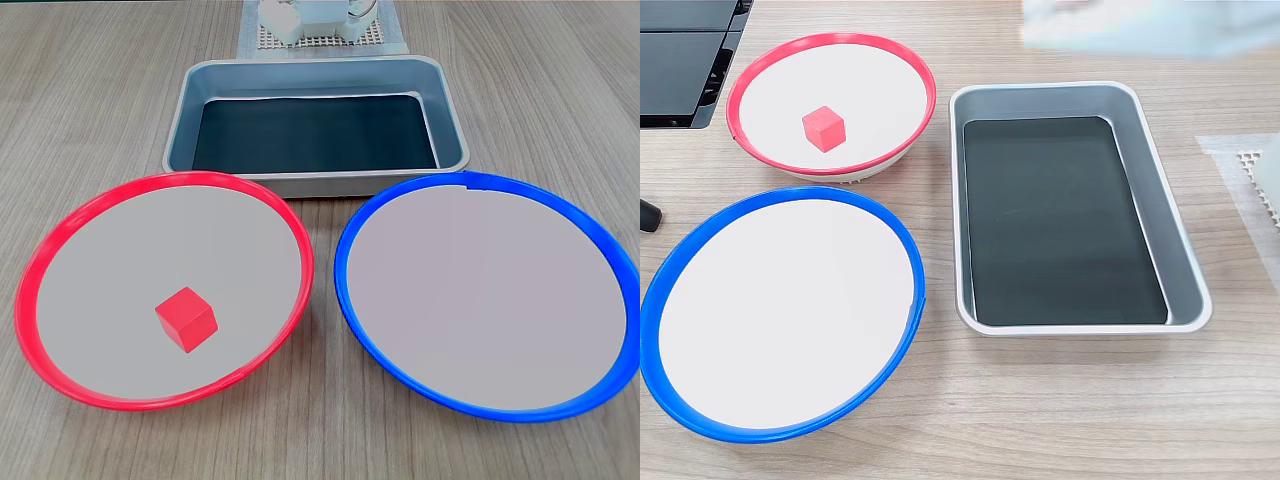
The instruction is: Move a red block from tray to red dish
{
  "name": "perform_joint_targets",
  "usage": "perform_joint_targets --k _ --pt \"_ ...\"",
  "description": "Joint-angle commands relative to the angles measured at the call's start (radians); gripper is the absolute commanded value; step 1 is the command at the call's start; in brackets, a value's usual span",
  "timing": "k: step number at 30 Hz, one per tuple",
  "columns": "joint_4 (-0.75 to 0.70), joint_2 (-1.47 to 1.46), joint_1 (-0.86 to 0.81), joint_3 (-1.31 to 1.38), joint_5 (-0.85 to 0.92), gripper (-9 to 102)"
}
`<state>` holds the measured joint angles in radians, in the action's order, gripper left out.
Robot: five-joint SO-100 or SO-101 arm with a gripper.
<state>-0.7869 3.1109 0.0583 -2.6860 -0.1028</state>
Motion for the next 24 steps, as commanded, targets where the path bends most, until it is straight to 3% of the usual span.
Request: perform_joint_targets --k 1,5,8,11,24 --pt "-0.152 0.1 0.0 -0.1 -0.002 -1" --pt "-0.195 0.213 -0.031 -0.244 -0.014 -1" --pt "-0.144 0.218 -0.077 -0.333 -0.008 -1" --pt "-0.209 0.219 -0.095 -0.337 0.012 -1" --pt "-0.21 0.218 -0.089 -0.337 0.021 0"
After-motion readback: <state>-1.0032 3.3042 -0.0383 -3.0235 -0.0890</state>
